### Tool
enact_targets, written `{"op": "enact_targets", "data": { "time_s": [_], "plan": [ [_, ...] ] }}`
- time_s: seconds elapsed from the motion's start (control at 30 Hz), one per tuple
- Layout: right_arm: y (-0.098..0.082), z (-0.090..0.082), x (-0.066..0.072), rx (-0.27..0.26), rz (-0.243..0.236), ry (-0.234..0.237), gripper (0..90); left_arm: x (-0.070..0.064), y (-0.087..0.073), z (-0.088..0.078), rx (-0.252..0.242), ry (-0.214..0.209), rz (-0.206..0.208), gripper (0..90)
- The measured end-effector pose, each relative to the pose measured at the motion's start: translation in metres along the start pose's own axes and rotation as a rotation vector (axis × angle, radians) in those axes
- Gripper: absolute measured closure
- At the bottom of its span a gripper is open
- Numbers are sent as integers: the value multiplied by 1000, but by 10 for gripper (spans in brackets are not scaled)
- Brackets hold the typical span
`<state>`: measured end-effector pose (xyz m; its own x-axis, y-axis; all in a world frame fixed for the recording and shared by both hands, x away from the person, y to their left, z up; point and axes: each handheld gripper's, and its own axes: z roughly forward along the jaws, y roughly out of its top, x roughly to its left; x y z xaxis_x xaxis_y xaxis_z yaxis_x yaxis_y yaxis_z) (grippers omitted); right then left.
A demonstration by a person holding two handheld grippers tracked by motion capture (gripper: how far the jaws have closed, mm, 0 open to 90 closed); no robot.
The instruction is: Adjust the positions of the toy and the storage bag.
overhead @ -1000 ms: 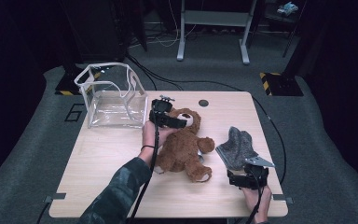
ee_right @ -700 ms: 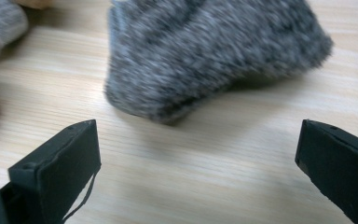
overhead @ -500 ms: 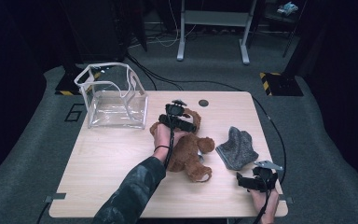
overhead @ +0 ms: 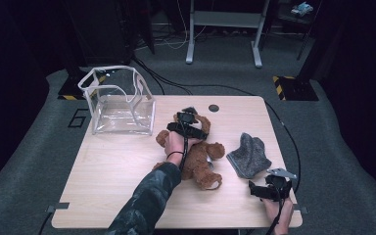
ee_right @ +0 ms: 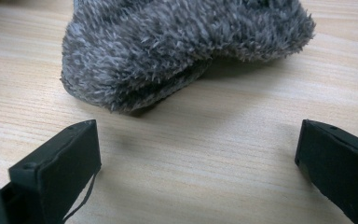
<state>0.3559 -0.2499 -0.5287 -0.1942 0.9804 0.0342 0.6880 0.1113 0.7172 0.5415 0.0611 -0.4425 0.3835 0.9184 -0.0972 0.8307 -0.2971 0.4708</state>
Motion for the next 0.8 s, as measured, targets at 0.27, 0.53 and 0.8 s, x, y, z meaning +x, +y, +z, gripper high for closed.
{"op": "enact_targets", "data": {
  "time_s": [0.27,0.53,0.8],
  "plan": [
    [-1,0,2,-3,-2,-4,0,5,-9,14,0,30,7,0],
    [-1,0,3,-1,-16,-12,1,6,-22,22,-48,26,4,0],
    [-1,0,3,-4,-17,-13,13,6,-25,25,-73,11,7,255]
  ]
}}
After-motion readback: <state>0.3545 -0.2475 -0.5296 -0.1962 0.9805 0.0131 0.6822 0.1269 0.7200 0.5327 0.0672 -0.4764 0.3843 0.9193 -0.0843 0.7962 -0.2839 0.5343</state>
